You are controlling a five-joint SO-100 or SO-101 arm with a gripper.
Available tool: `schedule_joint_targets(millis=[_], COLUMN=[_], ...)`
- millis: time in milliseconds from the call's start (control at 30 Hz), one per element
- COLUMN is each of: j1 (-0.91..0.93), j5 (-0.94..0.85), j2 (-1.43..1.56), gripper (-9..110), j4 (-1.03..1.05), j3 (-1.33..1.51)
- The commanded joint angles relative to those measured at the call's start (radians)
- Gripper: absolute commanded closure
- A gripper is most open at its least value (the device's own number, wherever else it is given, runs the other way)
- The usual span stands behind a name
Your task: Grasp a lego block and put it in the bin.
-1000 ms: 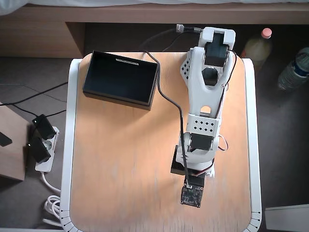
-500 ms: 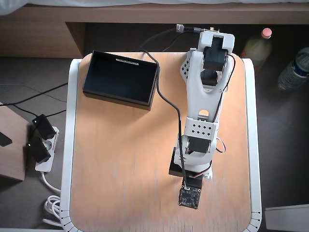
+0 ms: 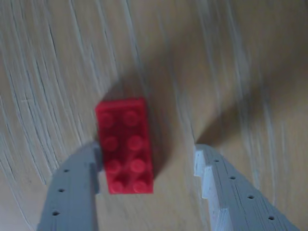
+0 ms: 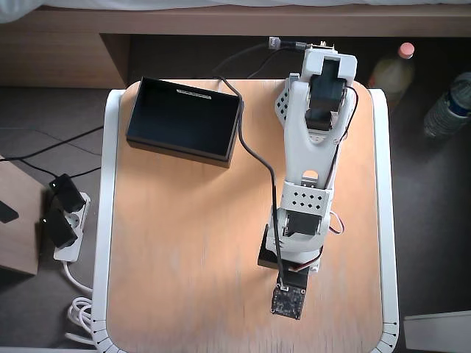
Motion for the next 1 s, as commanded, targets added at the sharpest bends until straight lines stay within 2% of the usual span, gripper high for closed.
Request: schedule_joint_targets(millis=[0, 233, 633, 967], j1=[-0.008, -0.006, 0.066, 0.201], j5=[-0.006, -0.015, -0.018, -0.011], j2=[0.009, 0.009, 0.121, 0.319], gripper=[93, 101, 101, 101], j4=[-0.032, -0.032, -0.011, 0.176], j3=[-0.121, -0.120, -0.120, -0.123])
